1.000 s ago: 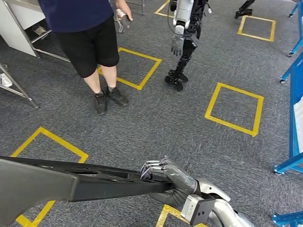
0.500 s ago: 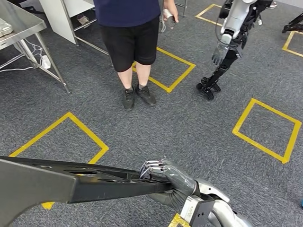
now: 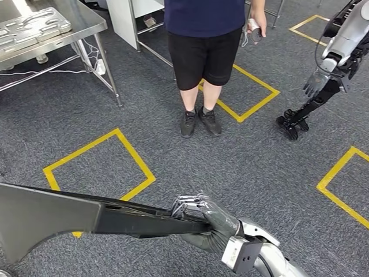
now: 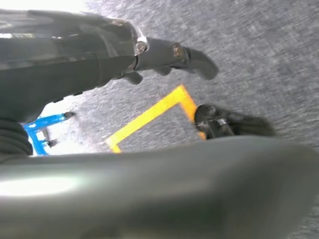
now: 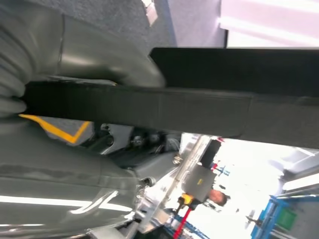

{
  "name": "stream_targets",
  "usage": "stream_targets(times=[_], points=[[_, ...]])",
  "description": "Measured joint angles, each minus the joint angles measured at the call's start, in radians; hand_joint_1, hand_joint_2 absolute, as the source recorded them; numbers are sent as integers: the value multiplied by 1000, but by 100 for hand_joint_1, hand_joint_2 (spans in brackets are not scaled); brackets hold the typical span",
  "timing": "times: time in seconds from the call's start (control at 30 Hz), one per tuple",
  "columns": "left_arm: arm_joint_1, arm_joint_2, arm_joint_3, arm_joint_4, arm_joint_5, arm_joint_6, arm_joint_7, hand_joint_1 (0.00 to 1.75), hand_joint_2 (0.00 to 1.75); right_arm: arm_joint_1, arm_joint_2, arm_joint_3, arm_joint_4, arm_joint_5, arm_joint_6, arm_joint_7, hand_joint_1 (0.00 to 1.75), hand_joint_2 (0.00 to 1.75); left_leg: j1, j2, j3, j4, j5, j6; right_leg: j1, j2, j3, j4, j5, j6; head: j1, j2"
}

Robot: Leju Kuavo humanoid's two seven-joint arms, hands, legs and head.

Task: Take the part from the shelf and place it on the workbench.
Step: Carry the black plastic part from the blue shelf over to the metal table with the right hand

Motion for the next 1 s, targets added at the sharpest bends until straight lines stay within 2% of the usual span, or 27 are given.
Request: stream_targets(times=[0.03, 0.1, 0.17, 0.2, 0.23, 0.27, 0.33, 0.37, 0.4, 0.47, 0.5, 0.57, 0.6, 0.63, 0.67, 0.7, 0.73, 0.77, 0.8, 0.83, 0.87, 0.9, 0.93, 0.97, 1.0], points=[[0, 0, 0, 0, 0, 0, 0, 0, 175, 0, 2, 0, 0, 0, 0, 0, 175, 175, -2, 21, -9, 20, -13, -5, -3, -14, 4, -4, 0, -5, -2, 0], [-3, -1, 0, 1, 0, 0, 1, 0, 175, 2, 4, 0, 0, 0, 0, -1, 175, 175, -4, 80, -59, 119, -63, -16, -4, -45, 12, -7, -5, -13, -7, 0], [-5, -1, 0, 1, 0, 0, 1, 0, 175, 6, 4, 0, 2, 0, 2, -1, 175, 175, 1, 107, -123, 239, -103, -25, -3, -78, 19, -7, -12, -15, -7, 0], [-3, -1, 0, 1, 0, -1, 1, 0, 175, 7, 3, 0, 2, 1, 3, -1, 175, 175, 4, 112, -137, 261, -100, -28, -3, -92, 23, -7, -17, -14, -7, 0], [-1, -1, 0, 1, -1, -2, 1, 0, 175, 8, 3, 0, 2, 1, 4, -1, 175, 175, 5, 117, -129, 243, -77, -29, -3, -106, 29, -7, -21, -12, -7, 0], [0, 0, 0, 1, -1, -4, 1, 0, 175, 9, 3, 0, 2, 0, 5, -1, 175, 175, 6, 127, -103, 187, -40, -28, -3, -118, 37, -7, -27, -10, -7, 0], [0, 0, 0, 1, -1, -6, 1, 0, 175, 9, 4, 0, 2, 0, 6, -1, 175, 175, -2, 175, -40, 60, 15, -19, 0, -141, 51, -7, -38, -2, -7, 0], [-2, 0, 0, 1, -1, -7, 1, 0, 175, 9, 4, 0, 2, 0, 6, -1, 175, 175, -7, 195, -22, 21, 25, -12, 3, -151, 56, -8, -43, 3, -7, 0], [-3, 0, 0, 1, -1, -7, 1, 0, 175, 9, 4, -1, 2, 0, 7, -1, 175, 175, -13, 206, -17, 7, 22, -6, 6, -161, 59, -9, -47, 8, -6, 0], [-2, 0, 0, 1, -2, -7, 2, 0, 175, 9, 5, -2, 2, 0, 8, -1, 175, 175, -15, 190, -16, 2, 20, 6, 8, -181, 69, -16, -52, 18, -6, 0], [0, 0, 0, 1, -2, -7, 2, 0, 175, 9, 5, -3, 2, 0, 8, -1, 175, 175, -12, 178, -12, -3, 20, 12, 6, -173, 76, -14, -59, 23, -6, 0], [-1, 1, 0, 1, -2, -7, 2, 0, 175, 9, 6, -5, 2, -1, 9, -2, 175, 175, -5, 156, -3, -11, 21, 25, 4, -121, 60, 39, -97, 28, -5, 0], [-3, 1, 0, 1, -2, -7, 2, 0, 175, 11, 6, -6, 2, -2, 9, -2, 175, 175, -4, 144, -2, -12, 21, 29, 4, -88, 32, 97, -127, 27, -4, 0], [-5, 2, 0, 1, -2, -7, 2, 0, 175, 14, 6, -6, 3, -2, 9, -2, 175, 175, -4, 130, -1, -12, 20, 32, 4, -70, -6, 168, -156, 27, -3, 0], [-6, 2, 0, 1, -2, -8, 2, 0, 175, 19, 6, -7, 4, -2, 9, -2, 175, 175, -4, 115, -1, -12, 19, 33, 5, -61, -44, 229, -173, 27, -3, 0], [-6, 2, 0, 1, -2, -8, 2, 0, 175, 22, 6, -7, 5, -2, 10, -2, 175, 175, -5, 100, 1, -11, 18, 34, 5, -58, -70, 262, -171, 26, -3, 0], [-5, 2, 0, 1, -2, -8, 2, 0, 175, 24, 6, -7, 6, -2, 10, -2, 175, 175, -5, 85, 3, -11, 17, 34, 6, -56, -78, 256, -146, 26, -3, 0], [-4, 2, 0, 1, -2, -8, 3, 0, 175, 24, 6, -7, 6, -2, 12, -2, 175, 175, -5, 70, 6, -11, 16, 33, 5, -50, -68, 211, -103, 24, -3, 0], [-4, 2, 0, 1, -2, -8, 3, 0, 175, 24, 6, -8, 6, -2, 13, -2, 175, 175, -4, 56, 9, -10, 14, 31, 5, -34, -48, 144, -56, 22, -3, 0], [-4, 2, 0, 1, -2, -8, 4, 0, 175, 24, 6, -8, 6, -2, 15, -2, 175, 175, -6, 42, 10, -8, 12, 28, 3, -12, -27, 80, -21, 19, -3, 0], [-6, 2, 0, 1, -2, -8, 6, 0, 175, 25, 6, -8, 7, -3, 16, -2, 175, 175, -5, 29, 8, -7, 11, 24, 2, 8, -10, 33, -2, 18, -3, 0], [-6, 2, 0, 1, -2, -8, 8, 0, 175, 25, 6, -8, 7, -3, 17, -2, 175, 175, -4, 18, 6, -6, 11, 18, 2, 21, -1, 7, 2, 16, -3, 0], [-5, 2, 0, 1, -2, -8, 11, 0, 175, 25, 6, -8, 8, -3, 18, -2, 175, 175, -3, 7, 3, -6, 12, 12, 3, 22, 3, 0, -3, 15, -3, 0], [-3, 3, 0, 0, -2, -7, 13, 0, 175, 24, 7, -8, 8, -3, 18, -3, 175, 175, -1, -2, 1, -8, 13, 7, 2, 13, 6, -4, -4, 12, -3, 0], [0, 4, 0, 1, -2, -7, 14, 0, 175, 23, 8, -8, 8, -3, 18, -3, 175, 175, -1, 3, 0, -7, 10, 1, 2, 2, 9, -7, -4, 7, -3, 0]])
